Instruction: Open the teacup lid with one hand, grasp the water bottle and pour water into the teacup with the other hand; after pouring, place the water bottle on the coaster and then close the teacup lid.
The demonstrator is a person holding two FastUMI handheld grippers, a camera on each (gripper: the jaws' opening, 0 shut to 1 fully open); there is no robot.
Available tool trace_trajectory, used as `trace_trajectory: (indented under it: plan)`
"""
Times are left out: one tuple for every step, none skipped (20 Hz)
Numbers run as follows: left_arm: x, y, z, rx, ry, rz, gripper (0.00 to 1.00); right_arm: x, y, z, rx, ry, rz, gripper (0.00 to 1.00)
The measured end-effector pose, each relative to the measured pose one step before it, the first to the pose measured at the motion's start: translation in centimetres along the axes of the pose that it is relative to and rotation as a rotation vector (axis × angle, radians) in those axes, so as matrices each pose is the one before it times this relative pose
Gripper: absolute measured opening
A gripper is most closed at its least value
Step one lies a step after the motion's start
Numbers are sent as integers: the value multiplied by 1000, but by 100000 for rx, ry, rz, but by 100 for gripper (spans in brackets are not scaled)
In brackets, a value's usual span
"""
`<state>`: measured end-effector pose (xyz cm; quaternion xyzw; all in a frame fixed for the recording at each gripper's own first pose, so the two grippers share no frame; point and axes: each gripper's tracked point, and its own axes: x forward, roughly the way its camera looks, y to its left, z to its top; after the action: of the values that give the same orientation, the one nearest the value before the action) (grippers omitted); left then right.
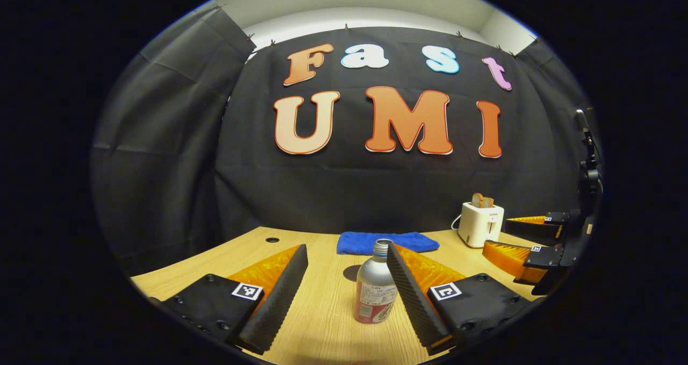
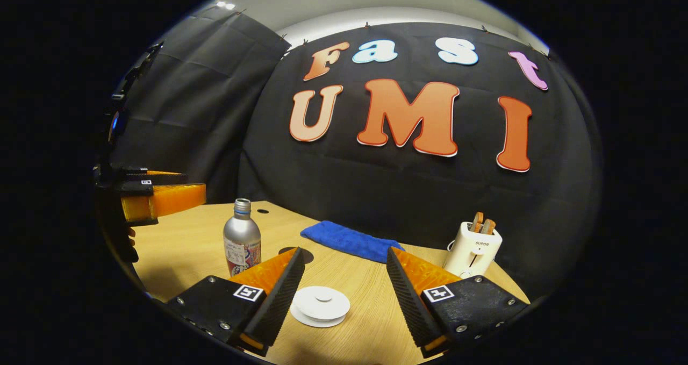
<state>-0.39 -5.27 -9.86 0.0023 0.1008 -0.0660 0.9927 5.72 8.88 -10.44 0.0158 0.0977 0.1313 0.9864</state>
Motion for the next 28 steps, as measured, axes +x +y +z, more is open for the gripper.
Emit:
trace_trajectory:
  plan:
    - [78, -212, -482, 467, 1067, -640, 97, 550, 314, -1077, 189, 2736, 1011, 93]
    - [-1, -125, -547, 762, 1132, -776, 94, 493, 181, -1029, 132, 2044, 1079, 92]
    - [14, -14, -316, 672, 656, -84, 97, 556, -6, -905, -380, 2218, 499, 91]
    - [178, 37, -19, 734, 11, 42, 94, 547, 236, -718, -795, 1375, 826, 89]
    - [98, -25, -160, 630, 161, 1, 100, 548, 477, -664, -270, 1078, 1887, 89]
    - [61, -175, -392, 283, 565, -271, 100, 547, 459, -841, 740, 2181, 2353, 85]
    - [74, -174, -339, 8, 816, -685, 100, 336, 237, -897, 770, 2593, 714, 84]
    - [184, -199, -317, -64, 555, -668, 94, 497, 148, -427, 155, 1205, 503, 82]
    - [216, -88, -151, 12, 696, -296, 94, 262, 12, -266, -367, 517, 215, 80]
    - [43, -78, -185, 7, 439, -118, 94, 368, 36, -61, -598, 310, 205, 72]
    - [66, -16, -218, 68, 521, -61, 97, 360, 71, -288, -290, 642, 188, 73]
    - [197, -117, -277, 127, 450, -133, 97, 306, 16, -412, 146, 890, 538, 70]
    - [70, -66, -89, 207, 264, -243, 97, 395, 143, -376, 918, 1382, 1034, 67]
    - [241, -157, -15, 408, 318, -365, 97, 152, 285, -402, 1360, 1872, 2111, 64]
    - [166, -131, 40, 497, 202, -391, 98, 143, 239, 0, 704, 162, 1017, 63]
    - [159, -242, -115, 460, 164, -375, 97, -117, 105, 129, -260, -152, 54, 62]
    - [58, -161, -63, 353, 424, -367, 97, 18, 15, 110, -29, -76, 251, 60]
    - [176, -207, -134, 126, 194, -374, 97, 181, 14, -59, 344, 438, 144, 54]
    - [137, -159, -49, 179, 124, -619, 97, 36, 60, -118, 318, 559, 557, 54]
    - [102, -153, 109, 179, -97, -154, 97, 282, -73, -296, 11, 650, 151, 53]
    - [102, -101, 50, 45, -135, -39, 97, 264, -60, -171, -18, 460, 433, 53]
    - [-19, -62, -50, -9, -208, 19, 97, -43, -80, 205, 281, -110, 249, 53]
    - [76, -14, -110, -78, 311, 0, 97, -36, -37, 33, -96, 106, 281, 53]
    - [256, -50, -201, -115, 534, 18, 97, 55, -1, -10, 511, 105, 150, 52]
    - [107, -36, -88, -133, 332, -45, 98, -60, -101, 14, 109, 115, 61, 49]
    - [-66, -50, -62, 93, 388, 180, 97, -19, -262, 21, -51, 144, -718, 44]
    - [-56, 111, -105, 128, 132, 275, 98, 71, -153, 50, -9, -142, -647, 46]
    - [42, 12, -23, 159, 10, 178, 97, 79, -267, 57, -13, -29, -891, 40]
